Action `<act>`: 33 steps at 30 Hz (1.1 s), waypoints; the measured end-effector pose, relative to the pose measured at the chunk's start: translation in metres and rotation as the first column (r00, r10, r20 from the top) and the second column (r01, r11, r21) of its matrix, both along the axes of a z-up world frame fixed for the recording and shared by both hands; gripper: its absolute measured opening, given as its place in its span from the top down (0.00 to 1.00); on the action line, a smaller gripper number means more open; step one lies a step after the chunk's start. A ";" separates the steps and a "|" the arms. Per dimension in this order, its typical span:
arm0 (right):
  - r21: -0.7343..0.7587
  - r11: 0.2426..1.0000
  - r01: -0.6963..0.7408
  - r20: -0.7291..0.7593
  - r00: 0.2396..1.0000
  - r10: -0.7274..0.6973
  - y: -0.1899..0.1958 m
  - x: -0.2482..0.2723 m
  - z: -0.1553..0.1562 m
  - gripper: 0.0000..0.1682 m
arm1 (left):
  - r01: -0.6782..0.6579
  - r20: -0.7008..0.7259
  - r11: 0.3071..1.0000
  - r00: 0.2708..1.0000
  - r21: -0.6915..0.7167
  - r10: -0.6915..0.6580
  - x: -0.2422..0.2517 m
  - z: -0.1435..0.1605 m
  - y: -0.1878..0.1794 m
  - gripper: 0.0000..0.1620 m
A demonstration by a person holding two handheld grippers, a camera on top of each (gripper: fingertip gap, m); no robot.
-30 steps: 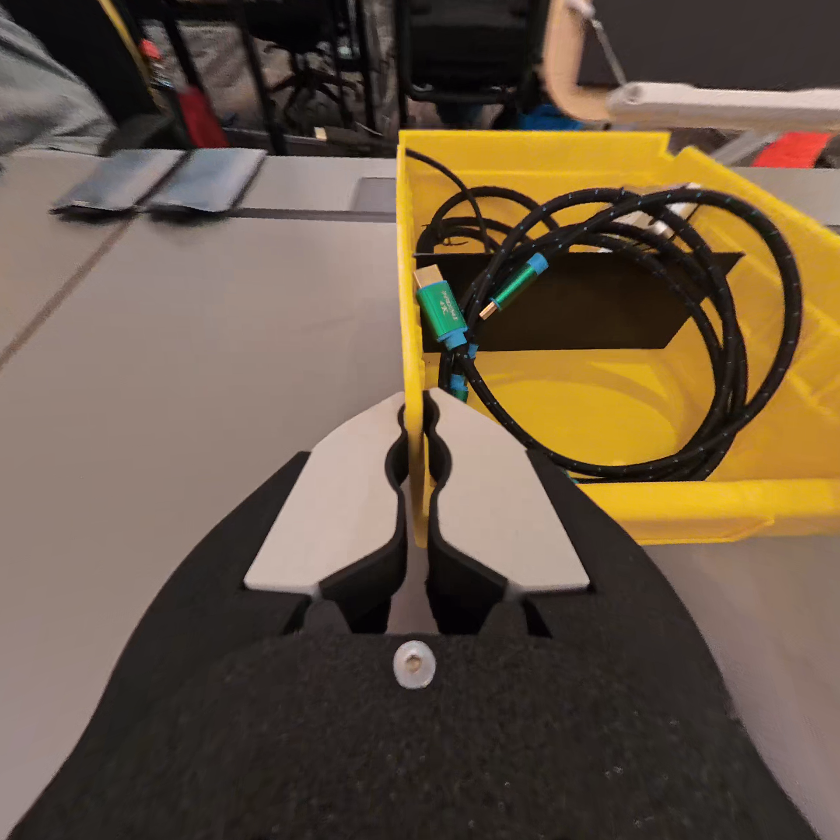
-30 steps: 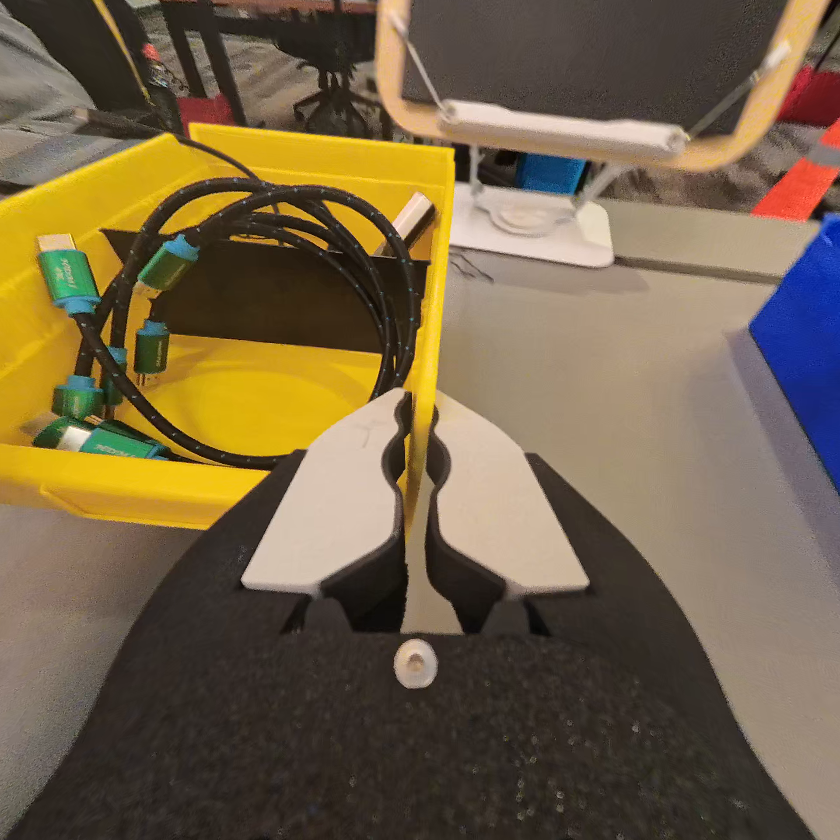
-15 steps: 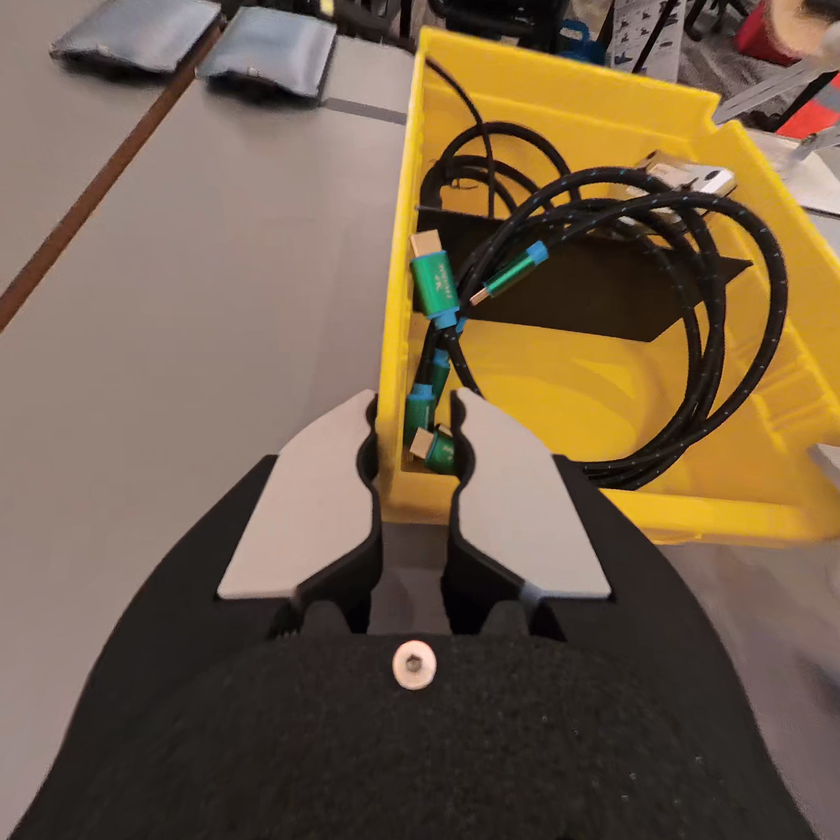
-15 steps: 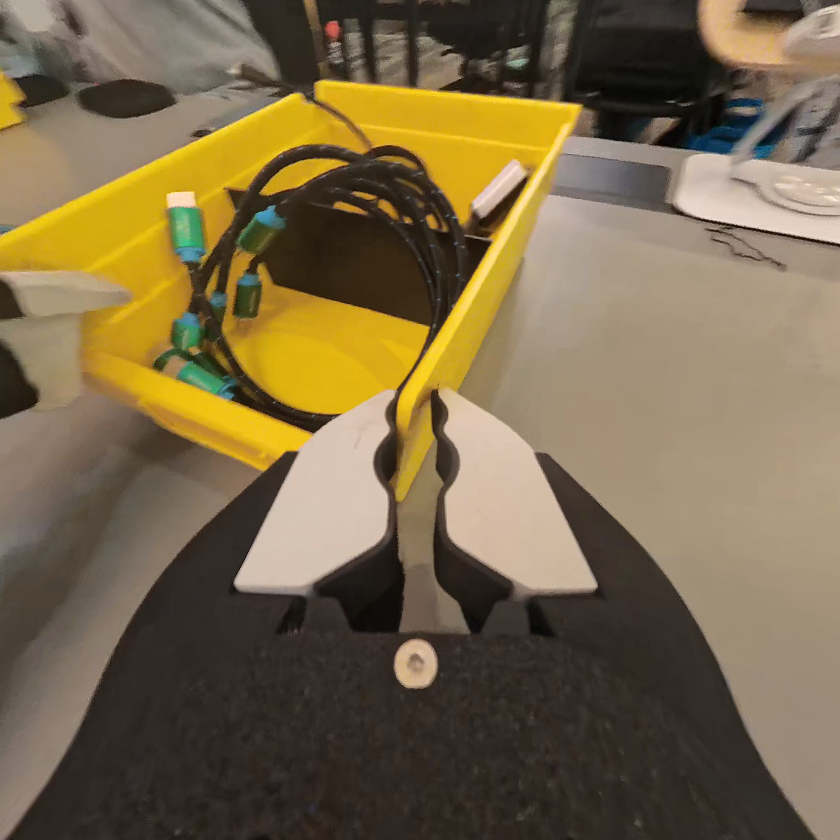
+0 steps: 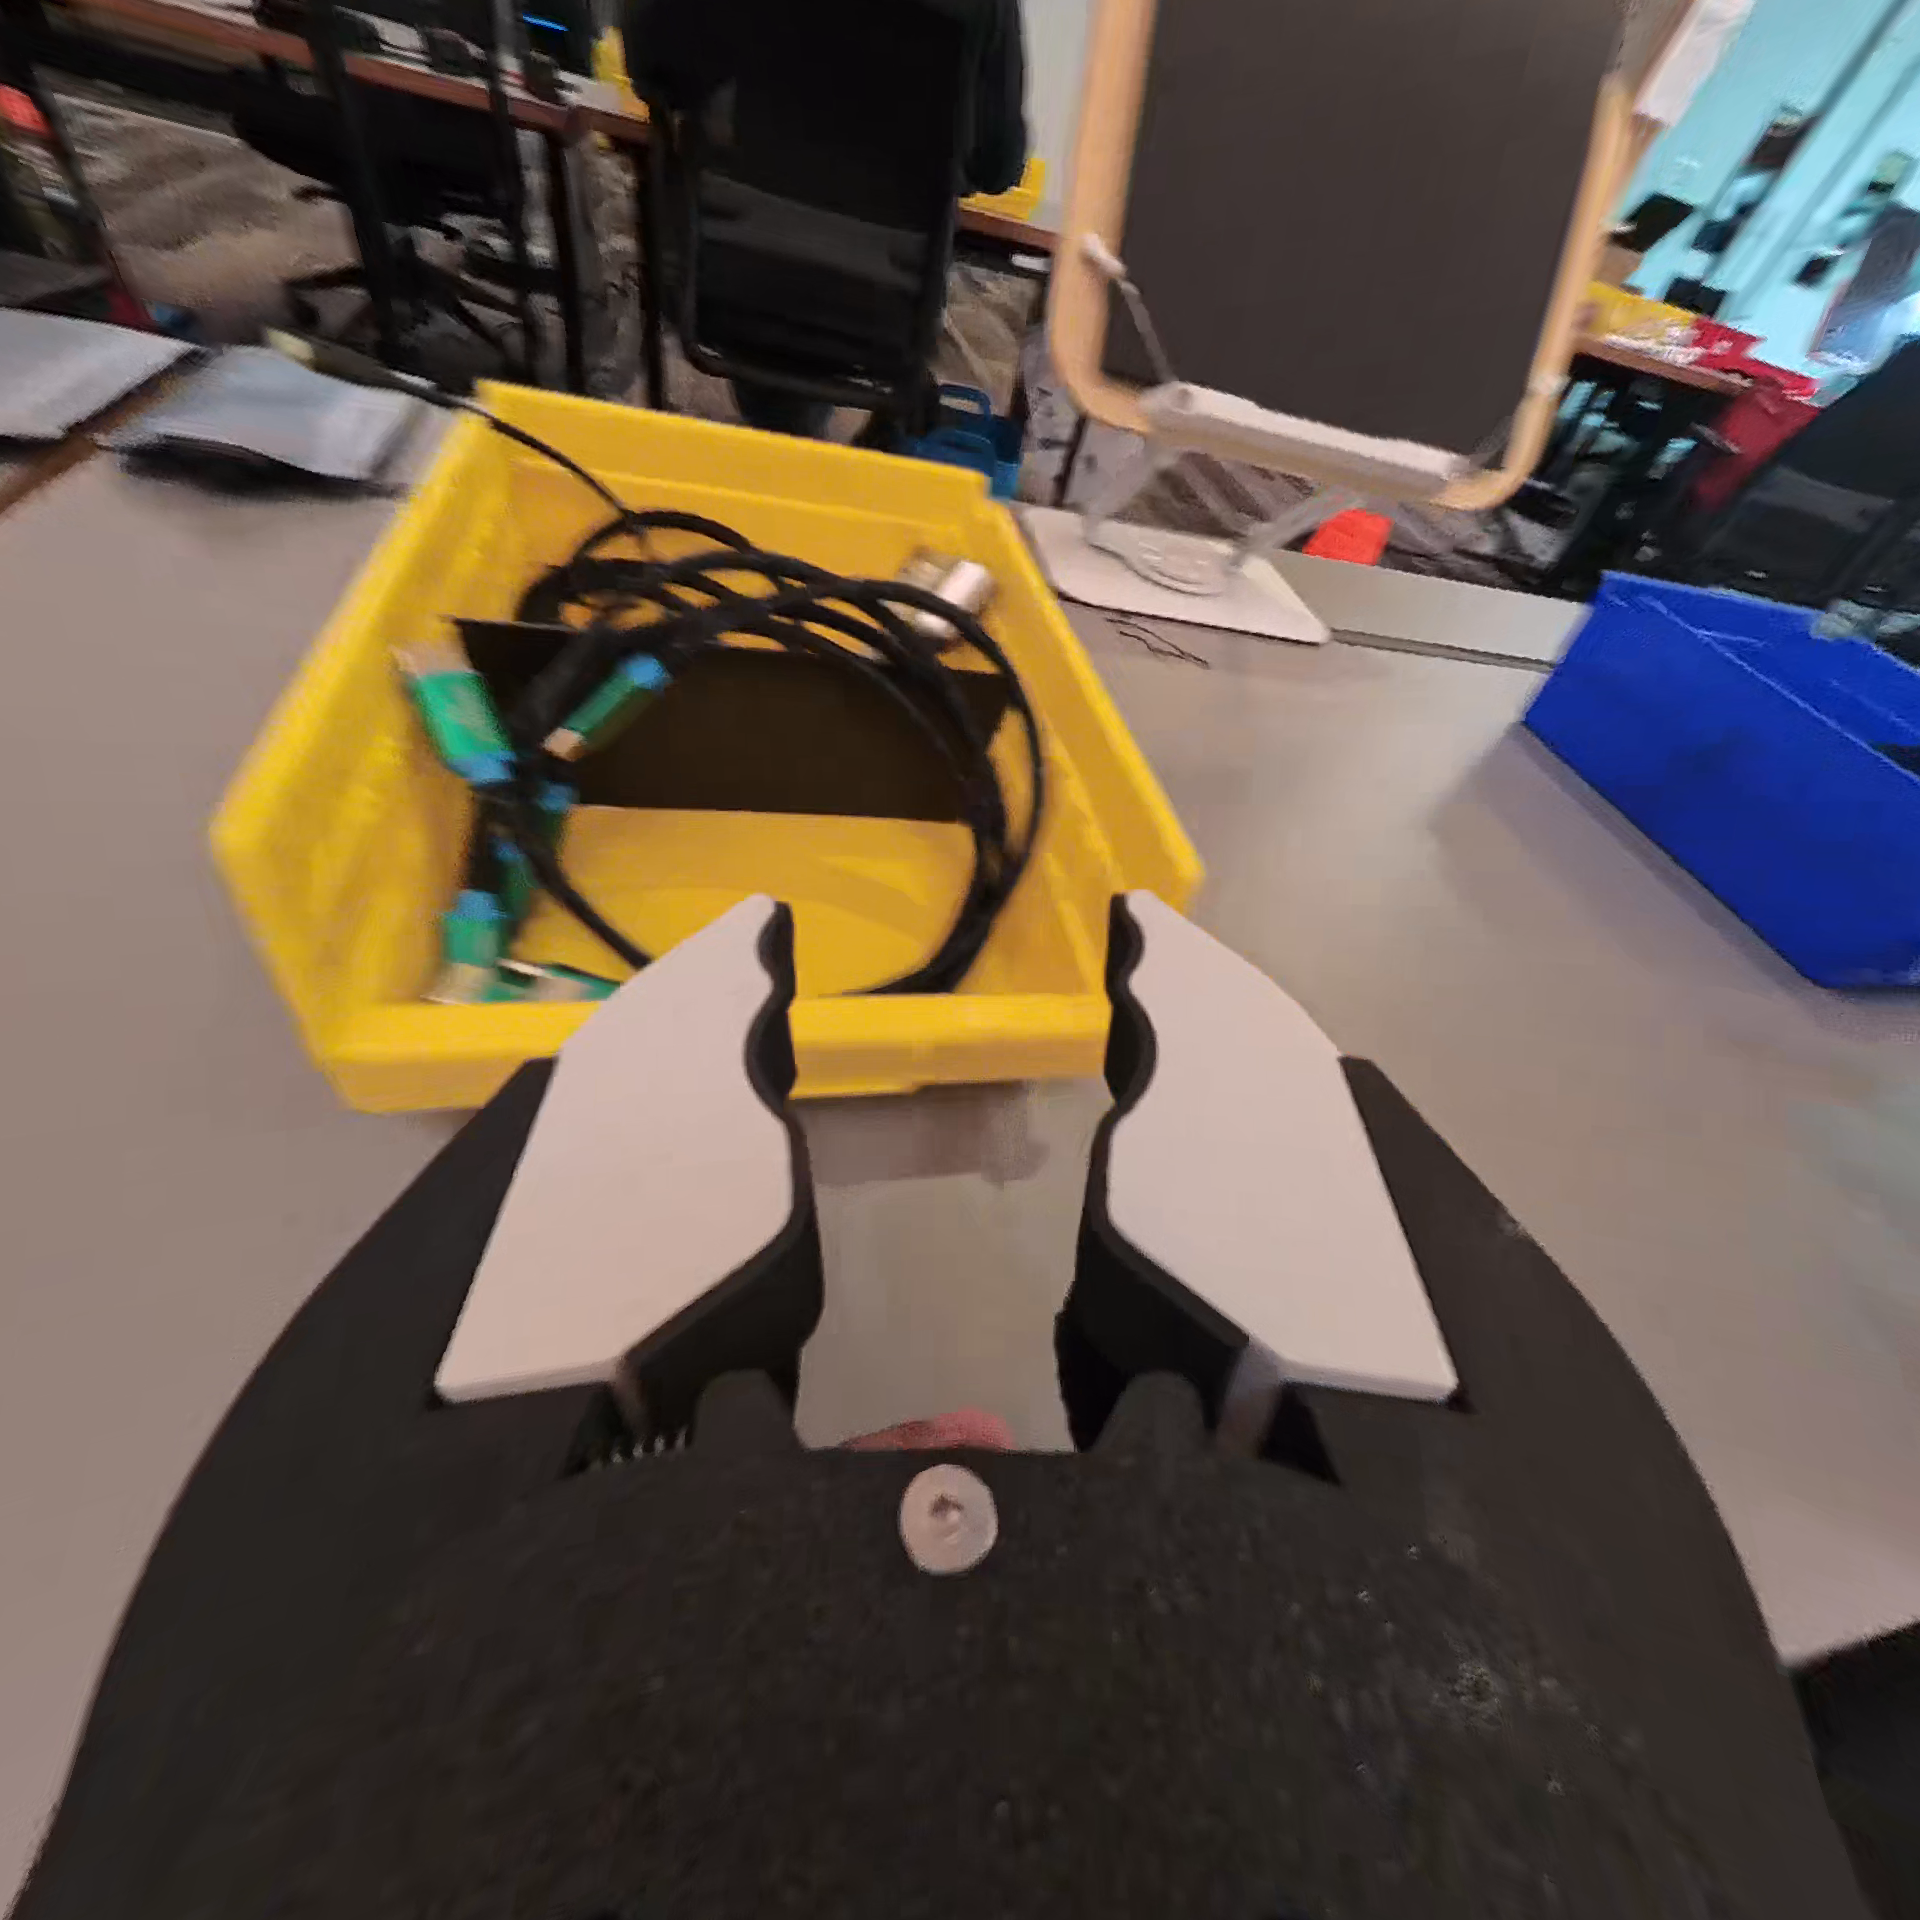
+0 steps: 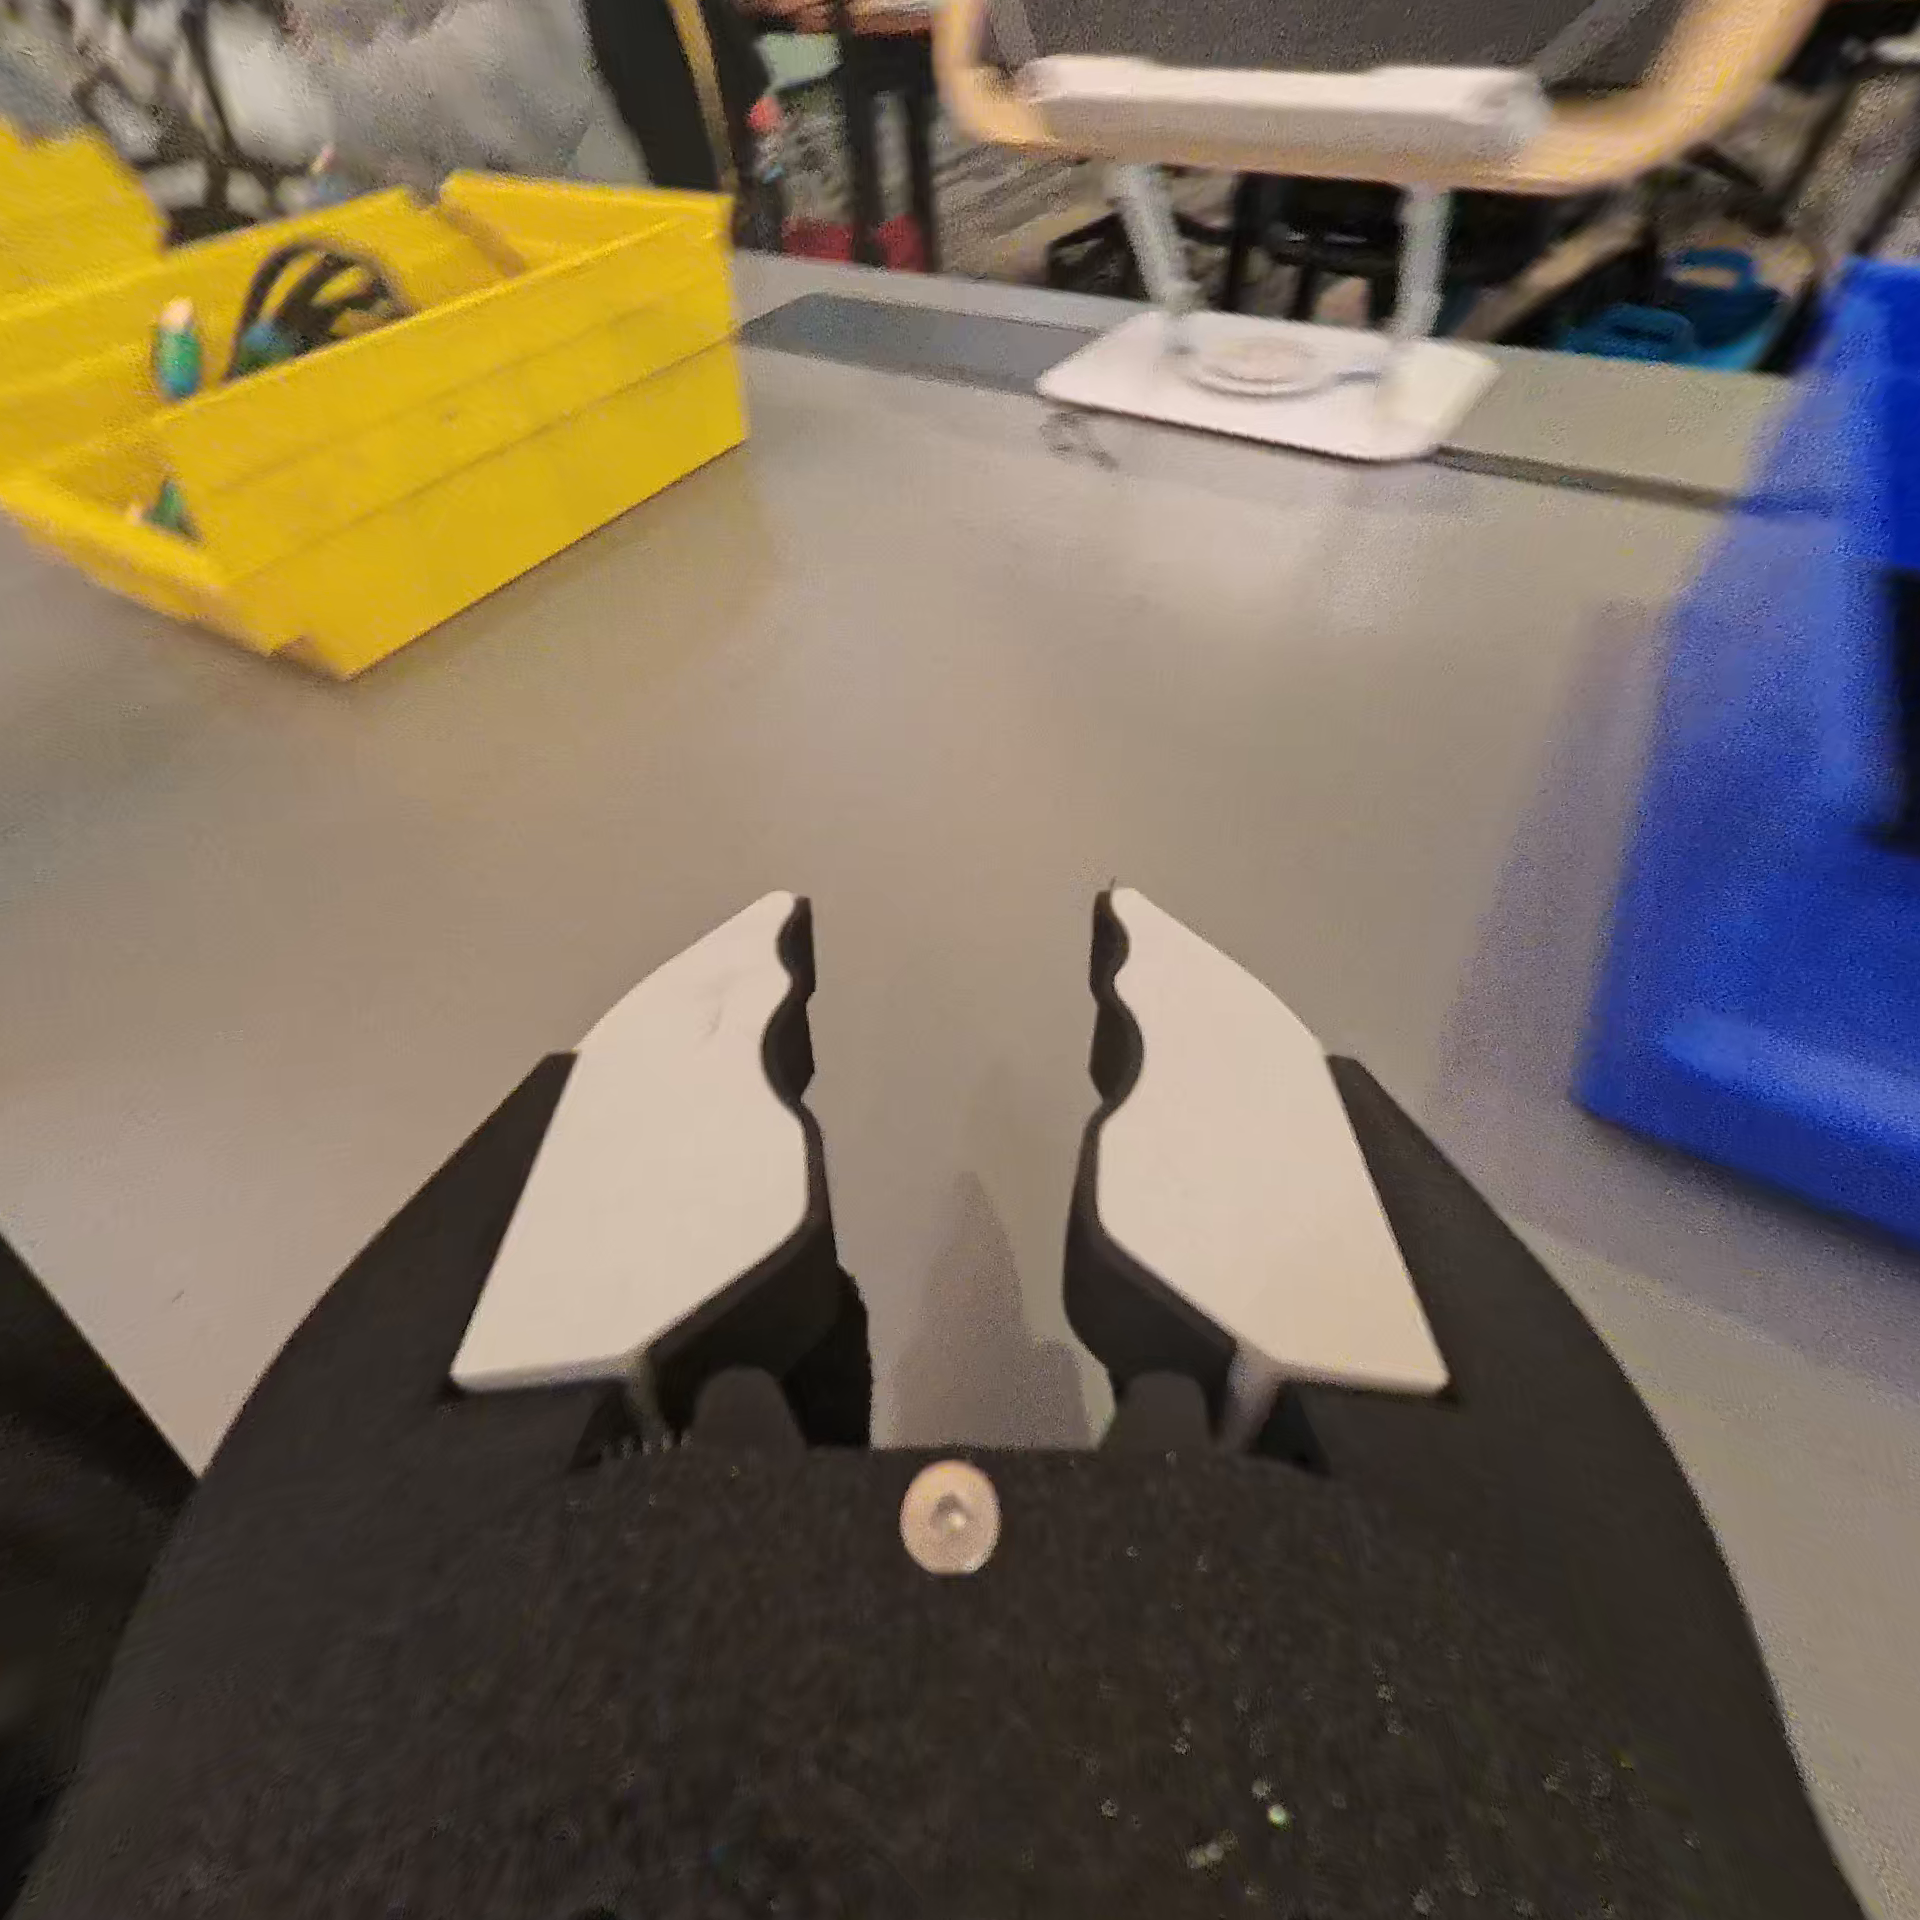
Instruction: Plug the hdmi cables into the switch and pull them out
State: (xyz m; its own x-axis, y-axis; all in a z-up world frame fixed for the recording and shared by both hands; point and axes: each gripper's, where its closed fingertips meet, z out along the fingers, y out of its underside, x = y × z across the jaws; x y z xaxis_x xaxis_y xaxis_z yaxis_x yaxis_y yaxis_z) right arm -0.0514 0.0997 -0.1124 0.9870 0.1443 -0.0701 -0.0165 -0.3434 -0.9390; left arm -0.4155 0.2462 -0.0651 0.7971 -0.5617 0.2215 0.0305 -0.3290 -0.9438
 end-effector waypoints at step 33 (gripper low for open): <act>0.091 0.994 0.061 -0.180 0.983 -0.044 -0.023 0.091 0.015 0.83 | 0.289 -0.238 0.956 0.926 -0.049 -0.292 0.071 -0.022 -0.020 0.69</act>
State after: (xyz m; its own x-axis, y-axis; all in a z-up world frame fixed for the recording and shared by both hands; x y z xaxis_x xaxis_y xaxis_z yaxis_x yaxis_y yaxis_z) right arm 0.0399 0.0766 -0.0974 0.9665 0.1070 -0.2332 -0.2014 -0.2466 -0.9480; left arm -0.3445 0.2262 -0.0874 0.6294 -0.7753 0.0523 -0.2952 -0.3008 -0.9069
